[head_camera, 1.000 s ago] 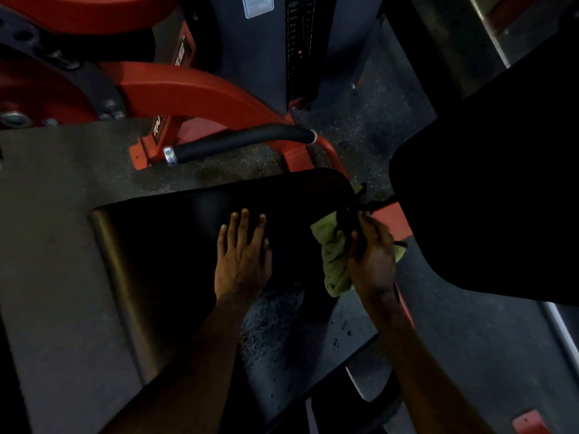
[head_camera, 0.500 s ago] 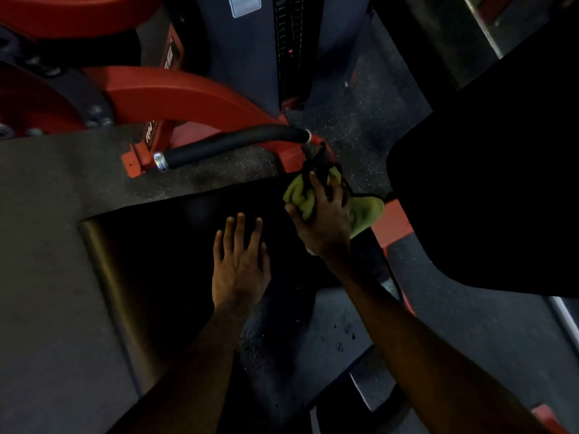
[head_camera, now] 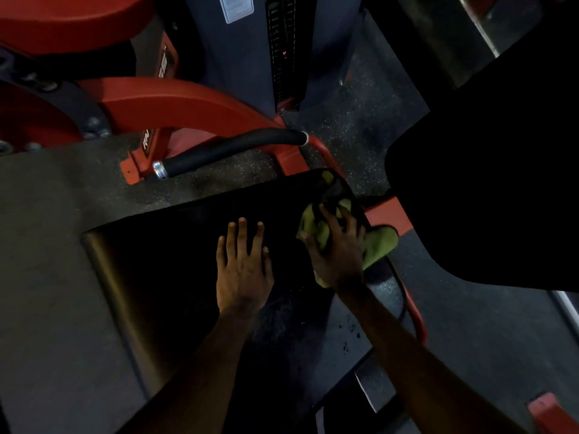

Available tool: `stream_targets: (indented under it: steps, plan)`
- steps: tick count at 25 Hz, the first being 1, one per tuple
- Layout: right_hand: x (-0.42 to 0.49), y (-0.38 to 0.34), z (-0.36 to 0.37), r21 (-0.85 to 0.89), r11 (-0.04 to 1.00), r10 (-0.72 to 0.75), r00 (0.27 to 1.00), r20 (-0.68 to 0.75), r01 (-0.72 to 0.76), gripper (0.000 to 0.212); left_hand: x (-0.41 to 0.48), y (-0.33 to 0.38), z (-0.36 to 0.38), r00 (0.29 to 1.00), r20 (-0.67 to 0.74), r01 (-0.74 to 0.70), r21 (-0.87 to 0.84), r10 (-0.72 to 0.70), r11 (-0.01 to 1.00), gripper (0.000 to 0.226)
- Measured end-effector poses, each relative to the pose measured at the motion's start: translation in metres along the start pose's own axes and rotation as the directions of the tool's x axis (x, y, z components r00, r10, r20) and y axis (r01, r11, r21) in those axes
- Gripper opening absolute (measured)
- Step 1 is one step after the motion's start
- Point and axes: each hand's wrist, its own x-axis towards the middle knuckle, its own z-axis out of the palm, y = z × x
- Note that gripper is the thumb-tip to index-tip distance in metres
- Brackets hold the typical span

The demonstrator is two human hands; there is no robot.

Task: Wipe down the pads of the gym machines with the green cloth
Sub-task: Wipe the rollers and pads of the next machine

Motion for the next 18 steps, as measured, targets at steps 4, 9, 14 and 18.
stream_targets:
  steps: [4, 9, 14, 18]
  plan:
    - [0.067, -0.042, 0.023, -0.024, 0.983, -0.177, 0.98, 0.096, 0.18, 0.07, 0.005, -0.002, -0.001, 1.0, 0.023, 0.008, -0.025, -0.008, 1.0, 0.054]
    - [0.046, 0.0, 0.012, 0.061, 0.993, -0.1, 0.995, -0.018, 0.101, 0.067, 0.011, 0.001, -0.014, 1.0, 0.004, 0.001, -0.069, -0.001, 0.998, 0.05]
    - [0.024, 0.02, 0.006, 0.043, 0.987, 0.163, 0.972, -0.169, -0.158, 0.066, 0.077, -0.034, -0.025, 0.984, -0.054, -0.172, -0.024, 0.17, 0.985, 0.052]
    - [0.063, -0.03, 0.032, 0.018, 0.988, 0.154, 0.982, -0.114, -0.153, 0.062, 0.071, -0.036, -0.014, 0.984, -0.078, -0.16, 0.0, 0.159, 0.987, 0.05]
